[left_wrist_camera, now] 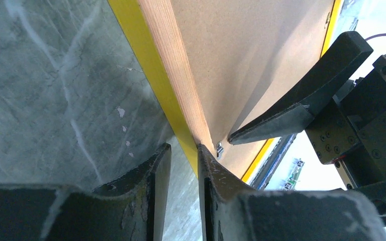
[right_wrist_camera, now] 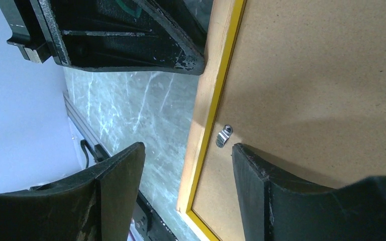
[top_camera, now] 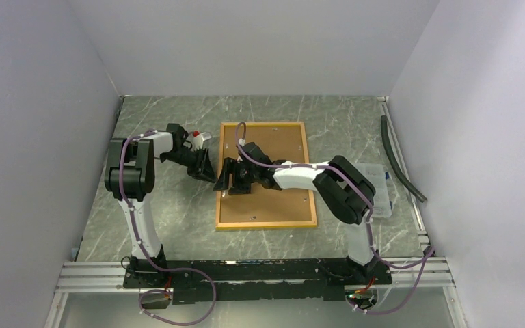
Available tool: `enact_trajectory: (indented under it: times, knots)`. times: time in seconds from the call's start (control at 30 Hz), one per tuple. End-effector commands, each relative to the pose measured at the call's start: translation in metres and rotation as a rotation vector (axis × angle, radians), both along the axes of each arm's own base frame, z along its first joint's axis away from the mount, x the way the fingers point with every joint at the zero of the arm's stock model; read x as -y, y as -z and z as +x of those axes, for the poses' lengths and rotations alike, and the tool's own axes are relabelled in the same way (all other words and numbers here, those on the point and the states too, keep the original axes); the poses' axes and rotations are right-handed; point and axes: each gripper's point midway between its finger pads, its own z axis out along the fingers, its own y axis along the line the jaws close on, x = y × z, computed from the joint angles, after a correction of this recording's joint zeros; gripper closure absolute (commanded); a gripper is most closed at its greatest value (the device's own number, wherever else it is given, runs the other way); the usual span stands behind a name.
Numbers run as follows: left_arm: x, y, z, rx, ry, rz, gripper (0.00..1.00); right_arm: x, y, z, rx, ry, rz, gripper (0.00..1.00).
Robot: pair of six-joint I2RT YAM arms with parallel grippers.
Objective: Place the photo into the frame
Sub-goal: Install the photo frame at the center of the board.
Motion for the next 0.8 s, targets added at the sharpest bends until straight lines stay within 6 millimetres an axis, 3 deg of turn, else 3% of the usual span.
enact_trajectory:
  times: [0.0,0.77]
  knots:
    - [0.005,0.0,-0.001,-0.009,0.014,-0.025,0.69,-0.015,-0.011,0.005,0.018,-0.019,0.045,0.33]
    - [0.004,-0.001,-0.003,0.009,0.024,-0.016,0.74,-0.03,-0.008,0.001,-0.002,-0.056,0.067,0.42]
